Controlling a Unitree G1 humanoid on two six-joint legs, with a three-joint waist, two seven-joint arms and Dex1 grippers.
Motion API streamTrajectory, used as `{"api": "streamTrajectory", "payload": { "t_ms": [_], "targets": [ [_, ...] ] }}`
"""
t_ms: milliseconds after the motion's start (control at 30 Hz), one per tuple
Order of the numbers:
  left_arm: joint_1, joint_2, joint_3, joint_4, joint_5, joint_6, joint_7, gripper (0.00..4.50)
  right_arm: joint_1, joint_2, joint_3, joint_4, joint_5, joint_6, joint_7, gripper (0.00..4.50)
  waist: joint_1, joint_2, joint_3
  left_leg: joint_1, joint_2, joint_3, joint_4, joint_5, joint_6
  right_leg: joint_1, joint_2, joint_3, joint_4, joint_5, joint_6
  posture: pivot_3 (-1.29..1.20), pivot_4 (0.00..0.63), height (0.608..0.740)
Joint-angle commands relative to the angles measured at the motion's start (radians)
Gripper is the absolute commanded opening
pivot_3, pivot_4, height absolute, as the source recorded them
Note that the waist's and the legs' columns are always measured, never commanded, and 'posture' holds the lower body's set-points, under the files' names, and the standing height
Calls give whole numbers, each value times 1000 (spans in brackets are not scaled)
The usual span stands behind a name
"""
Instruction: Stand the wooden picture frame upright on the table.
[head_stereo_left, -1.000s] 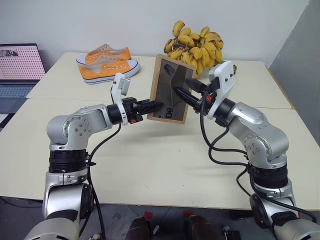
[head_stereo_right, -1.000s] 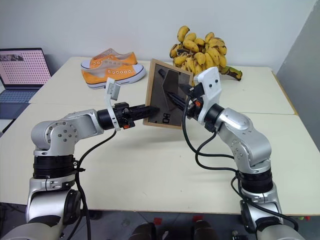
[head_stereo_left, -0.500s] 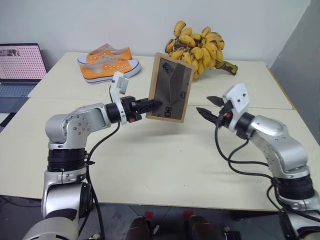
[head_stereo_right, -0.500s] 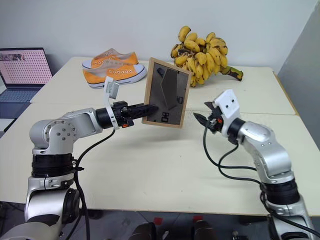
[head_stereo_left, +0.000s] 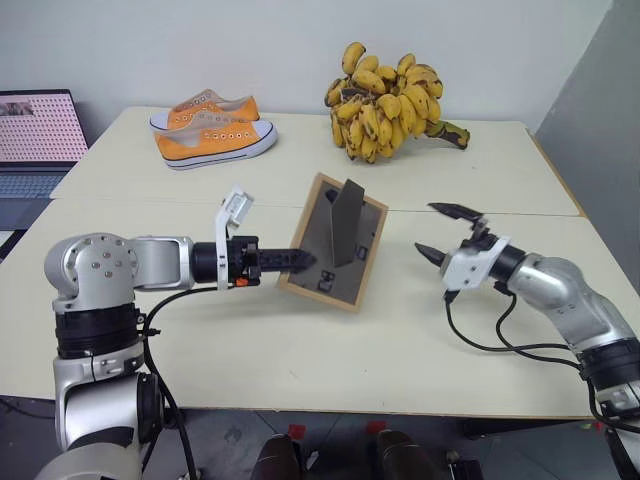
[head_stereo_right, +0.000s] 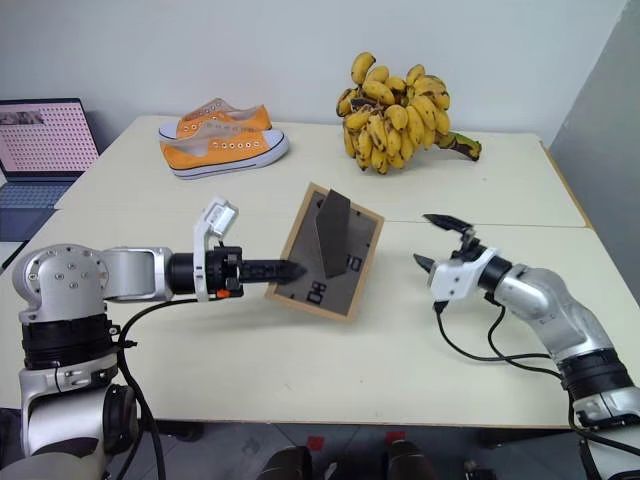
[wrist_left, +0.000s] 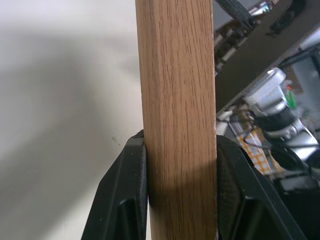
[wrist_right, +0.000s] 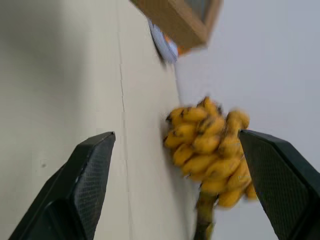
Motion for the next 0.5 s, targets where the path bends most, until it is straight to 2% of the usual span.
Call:
{"api": "streamTrajectory", "payload": {
  "t_ms": [33, 233, 500],
  "targets": [
    [-21, 15, 27, -30, -143, 5, 79, 1320, -71, 36, 55, 36, -260, -101, -313, 4134, 2, 0, 0, 0, 0, -1, 0, 1, -1, 0, 0, 0, 1, 0, 0, 0, 150, 740],
    [-50, 23, 41, 29, -229, 5, 193, 1320, -165, 69, 112, 147, -400, -76, -533, 4134, 6, 0, 0, 0, -2, -2, 8, 2, -3, 0, 0, 0, 9, 0, 0, 0, 150, 740],
    [-49, 16, 45, 43, -299, 4, 271, 1320, -238, 74, 152, 209, -439, -67, -638, 4134, 4, 0, 0, 0, -2, -3, 12, 0, 0, 1, 0, 0, 13, 0, 0, 0, 150, 740]
  ]
}}
